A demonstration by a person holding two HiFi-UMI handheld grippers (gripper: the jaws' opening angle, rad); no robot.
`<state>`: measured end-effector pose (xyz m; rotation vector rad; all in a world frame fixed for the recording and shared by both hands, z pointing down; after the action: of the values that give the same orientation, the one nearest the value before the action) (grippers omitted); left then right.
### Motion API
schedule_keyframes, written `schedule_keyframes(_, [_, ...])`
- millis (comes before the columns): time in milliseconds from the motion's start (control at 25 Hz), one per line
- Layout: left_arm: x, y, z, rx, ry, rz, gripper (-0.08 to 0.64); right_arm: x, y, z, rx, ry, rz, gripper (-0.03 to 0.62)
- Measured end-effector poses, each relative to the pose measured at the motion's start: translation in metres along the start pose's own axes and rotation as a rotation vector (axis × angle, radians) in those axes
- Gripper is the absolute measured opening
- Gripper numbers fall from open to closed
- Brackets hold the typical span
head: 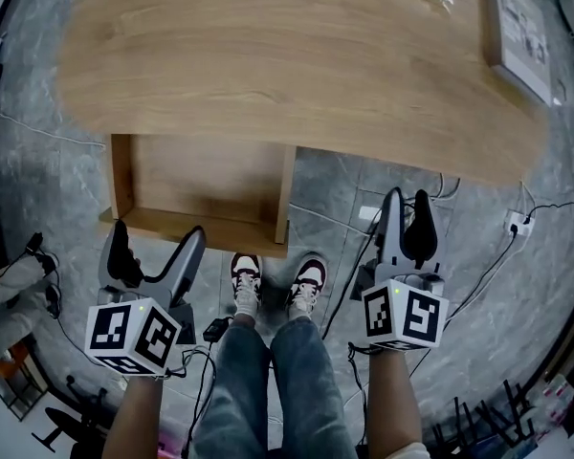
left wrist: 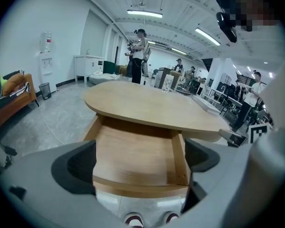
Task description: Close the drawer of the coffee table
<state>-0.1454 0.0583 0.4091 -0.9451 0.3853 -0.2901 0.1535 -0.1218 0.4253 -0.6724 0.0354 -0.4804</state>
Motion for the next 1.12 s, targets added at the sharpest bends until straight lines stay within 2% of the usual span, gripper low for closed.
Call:
schedule_keyframes(160, [-0.011, 0.016, 0.012, 0.023, 0.022, -0.005, 0.575, -0.015, 0.022, -0.008, 0.028, -0.003, 0.019, 0.042])
schedule_keyframes(240, [-0.018, 0.025, 0.019, 0.031, 0.038, -0.008, 0.575, -0.023, 0.032, -0.009, 0.035, -0.004, 0.024, 0.006])
schedule_keyframes(400, [-0.031, 0.043, 0.034, 0.056, 0.096, -0.022, 0.575, -0.044, 0.044, -0.013, 0.036, 0.025, -0.014, 0.000])
schedule_keyframes(520, [-0.036, 0.052, 0.046, 0.074, 0.131, -0.025, 0.575, -0.063, 0.048, -0.015, 0.013, 0.082, -0.047, 0.000])
schedule_keyframes(760, [-0.041, 0.059, 0.068, 0.113, 0.130, -0.018, 0.575, -0.102, 0.048, -0.007, -0.048, 0.197, -0.115, 0.000])
schedule_keyframes(880, [-0.042, 0.055, 0.078, 0.123, 0.144, 0.002, 0.575, -0.116, 0.042, -0.004, -0.082, 0.207, -0.154, 0.000])
schedule_keyframes(960, [-0.041, 0.048, 0.080, 0.141, 0.132, 0.023, 0.575, -0.123, 0.034, -0.002, -0.107, 0.198, -0.171, 0.000])
schedule_keyframes(1120, [-0.041, 0.031, 0.082, 0.194, 0.030, 0.057, 0.575, -0.129, 0.021, 0.004, -0.130, 0.178, -0.163, 0.000])
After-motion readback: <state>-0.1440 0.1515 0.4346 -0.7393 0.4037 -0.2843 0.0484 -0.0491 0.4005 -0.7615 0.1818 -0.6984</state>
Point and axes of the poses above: the fingertips, and each gripper's own axes: y backward along the fingers, x to its right, z out of its underside, the point moved 4 cm from there along y, backward along the fingers, and after that the axes turned 14 degrees about -x, right-handed, at the moved point
